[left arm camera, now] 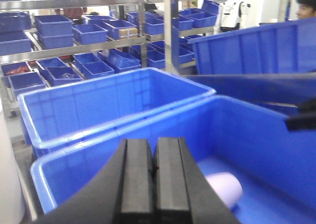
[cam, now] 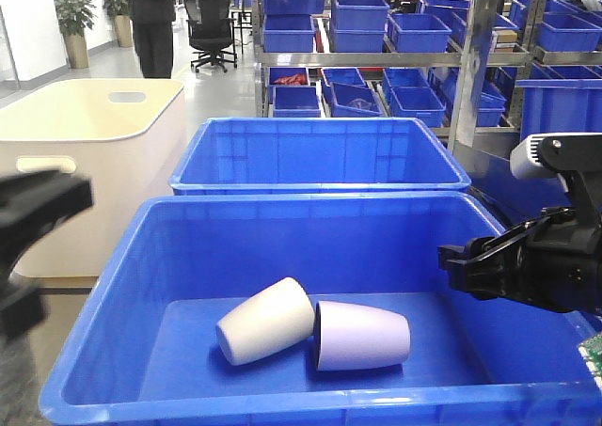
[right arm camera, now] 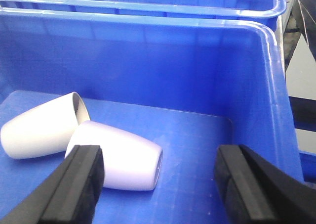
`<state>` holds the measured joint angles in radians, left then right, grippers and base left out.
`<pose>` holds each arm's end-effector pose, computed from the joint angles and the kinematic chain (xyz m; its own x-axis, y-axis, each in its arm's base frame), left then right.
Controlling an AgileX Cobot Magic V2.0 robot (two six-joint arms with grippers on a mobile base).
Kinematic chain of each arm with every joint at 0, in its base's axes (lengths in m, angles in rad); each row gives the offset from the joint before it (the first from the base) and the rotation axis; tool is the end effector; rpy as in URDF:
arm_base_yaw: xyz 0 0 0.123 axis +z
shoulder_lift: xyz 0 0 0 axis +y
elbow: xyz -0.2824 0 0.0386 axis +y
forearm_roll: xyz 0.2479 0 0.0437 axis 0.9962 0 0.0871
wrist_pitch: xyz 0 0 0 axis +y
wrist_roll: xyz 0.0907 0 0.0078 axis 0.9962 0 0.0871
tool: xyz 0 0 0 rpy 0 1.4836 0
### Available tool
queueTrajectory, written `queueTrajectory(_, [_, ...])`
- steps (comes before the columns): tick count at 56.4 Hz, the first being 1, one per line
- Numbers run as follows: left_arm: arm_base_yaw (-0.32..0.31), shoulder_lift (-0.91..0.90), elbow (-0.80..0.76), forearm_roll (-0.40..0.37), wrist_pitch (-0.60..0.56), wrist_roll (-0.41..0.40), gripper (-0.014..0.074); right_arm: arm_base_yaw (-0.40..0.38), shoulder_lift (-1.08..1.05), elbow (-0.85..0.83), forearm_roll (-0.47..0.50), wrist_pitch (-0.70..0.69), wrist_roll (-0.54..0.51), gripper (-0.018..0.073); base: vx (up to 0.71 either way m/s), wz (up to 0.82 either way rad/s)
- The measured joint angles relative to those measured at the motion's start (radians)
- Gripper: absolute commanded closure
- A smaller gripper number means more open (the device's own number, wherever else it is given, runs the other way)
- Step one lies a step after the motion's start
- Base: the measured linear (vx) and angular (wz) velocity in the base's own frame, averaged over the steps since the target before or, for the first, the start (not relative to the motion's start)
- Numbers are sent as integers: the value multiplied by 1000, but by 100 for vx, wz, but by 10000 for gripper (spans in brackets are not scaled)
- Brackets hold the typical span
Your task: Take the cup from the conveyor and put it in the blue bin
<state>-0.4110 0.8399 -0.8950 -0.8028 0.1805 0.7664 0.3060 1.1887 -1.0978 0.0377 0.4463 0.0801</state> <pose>0.1562 -0.0810 0.4177 0.0003 -0.0307 -0.9995 0.5148 0.8569 -0.0261 0.2506 0.0807 0.3808 -0.4477 -0.0220 -0.8939 -0.2659 0.9577 0.1096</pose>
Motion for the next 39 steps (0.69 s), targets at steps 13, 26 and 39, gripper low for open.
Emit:
queueTrajectory(13, [0, -279, 210, 4, -19, 2, 603, 0, 0, 0, 0, 0, 0, 20, 0, 0])
queueTrajectory(26, [0, -495, 307, 4, -17, 2, 603, 0, 0, 0, 0, -1, 0, 20, 0, 0])
queueTrajectory(39, [0, -546, 313, 4, -18, 3, 603, 0, 0, 0, 0, -1, 0, 20, 0, 0])
